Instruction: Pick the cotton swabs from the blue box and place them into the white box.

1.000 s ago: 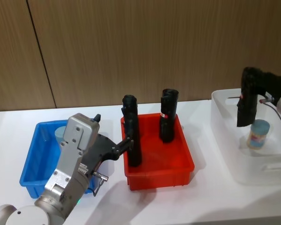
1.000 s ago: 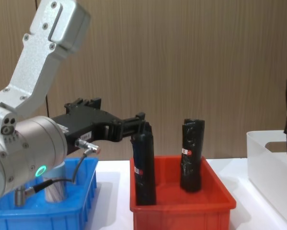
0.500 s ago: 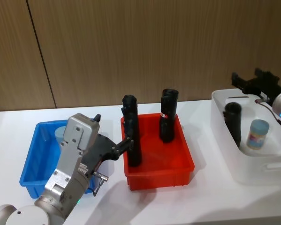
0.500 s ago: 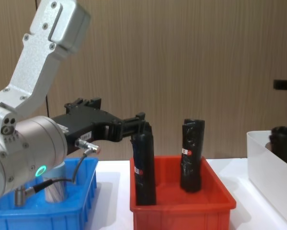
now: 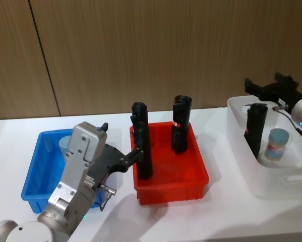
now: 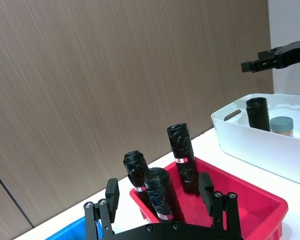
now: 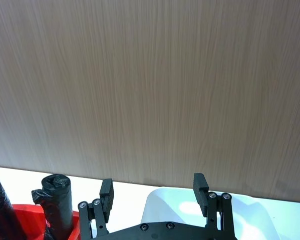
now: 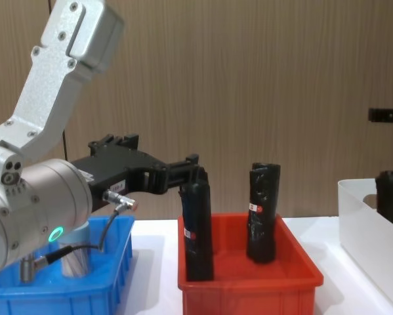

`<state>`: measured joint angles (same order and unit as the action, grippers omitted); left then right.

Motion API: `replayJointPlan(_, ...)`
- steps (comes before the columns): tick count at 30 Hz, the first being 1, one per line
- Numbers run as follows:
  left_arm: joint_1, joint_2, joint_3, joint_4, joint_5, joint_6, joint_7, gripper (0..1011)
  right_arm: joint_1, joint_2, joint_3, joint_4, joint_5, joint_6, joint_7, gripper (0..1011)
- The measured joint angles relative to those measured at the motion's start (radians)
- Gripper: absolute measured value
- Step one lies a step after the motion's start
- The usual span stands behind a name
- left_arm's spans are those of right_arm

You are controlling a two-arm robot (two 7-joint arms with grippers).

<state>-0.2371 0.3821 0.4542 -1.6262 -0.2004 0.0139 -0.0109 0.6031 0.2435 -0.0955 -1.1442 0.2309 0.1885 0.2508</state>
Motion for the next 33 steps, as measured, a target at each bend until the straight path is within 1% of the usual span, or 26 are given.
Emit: replayJointPlan(33,0.0,0.0,0.0,0.0,0.0,0.0,0.0,1004,-0.003,0.0,-0.001,-0.008,-0.002,0.001,0.002,1002)
